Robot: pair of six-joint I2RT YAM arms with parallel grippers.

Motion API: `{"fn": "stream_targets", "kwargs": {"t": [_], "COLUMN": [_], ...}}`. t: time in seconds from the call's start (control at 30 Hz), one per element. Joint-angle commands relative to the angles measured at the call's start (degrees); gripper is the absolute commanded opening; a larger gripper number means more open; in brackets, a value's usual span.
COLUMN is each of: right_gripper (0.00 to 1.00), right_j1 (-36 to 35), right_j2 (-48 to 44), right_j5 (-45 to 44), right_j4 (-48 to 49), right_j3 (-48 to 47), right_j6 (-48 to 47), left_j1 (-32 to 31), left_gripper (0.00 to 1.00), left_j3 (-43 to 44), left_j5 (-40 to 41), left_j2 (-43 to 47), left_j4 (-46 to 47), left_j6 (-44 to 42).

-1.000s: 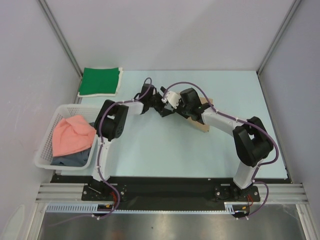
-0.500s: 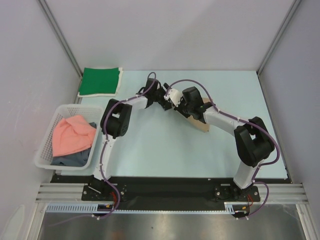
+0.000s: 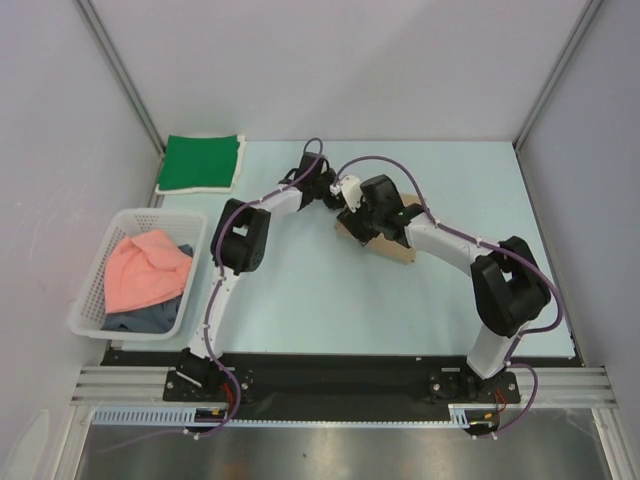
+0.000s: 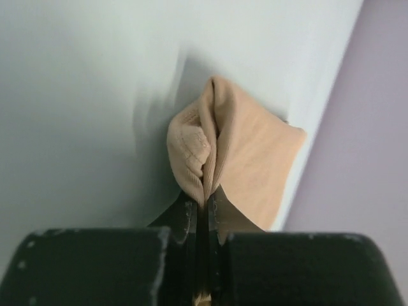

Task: Fold and stack the t-shirts
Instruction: Neatly place the folded tshirt to the corner

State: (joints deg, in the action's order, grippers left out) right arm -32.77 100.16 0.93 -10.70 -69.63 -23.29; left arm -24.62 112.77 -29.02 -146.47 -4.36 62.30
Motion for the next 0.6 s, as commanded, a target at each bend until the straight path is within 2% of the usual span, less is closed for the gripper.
{"fn": "stream_targets", "kwargs": {"t": [0.0,0.07,0.2,0.37,0.57], "right_gripper": [0.73,0.78,0.82,0.93,0.93], "right_j1": [-3.4,-1.9,0.9,1.7,2.0], "right_j2": [-5.4,-8.1,-17.1,-28.9,-30.3], "right_j5": [-10.4,-13.4,-18.5,-18.3,-14.7], "right_j4": [-10.4,-17.5,-25.9,-22.6,-22.2], "right_j3": [-5.4,-4.9,-3.6,5.3,8.6], "right_j6": [7.9,11.4,18.2,22.8,26.0], "left_j1": [0.0,0.3,1.5,3.7,7.5], "left_gripper": [0.00,0.00,0.00,0.00,0.00], "left_j3": [2.8,2.8,3.5,6.2,10.4], "left_j5": [6.8,9.1,14.1,20.7,28.7], "left_j2": [2.4,5.6,10.1,14.5,18.2], "left_j4": [-8.3,-11.3,-19.0,-28.1,-32.6], "left_j6": [-11.9,-18.7,-29.0,-41.7,-53.6]}}
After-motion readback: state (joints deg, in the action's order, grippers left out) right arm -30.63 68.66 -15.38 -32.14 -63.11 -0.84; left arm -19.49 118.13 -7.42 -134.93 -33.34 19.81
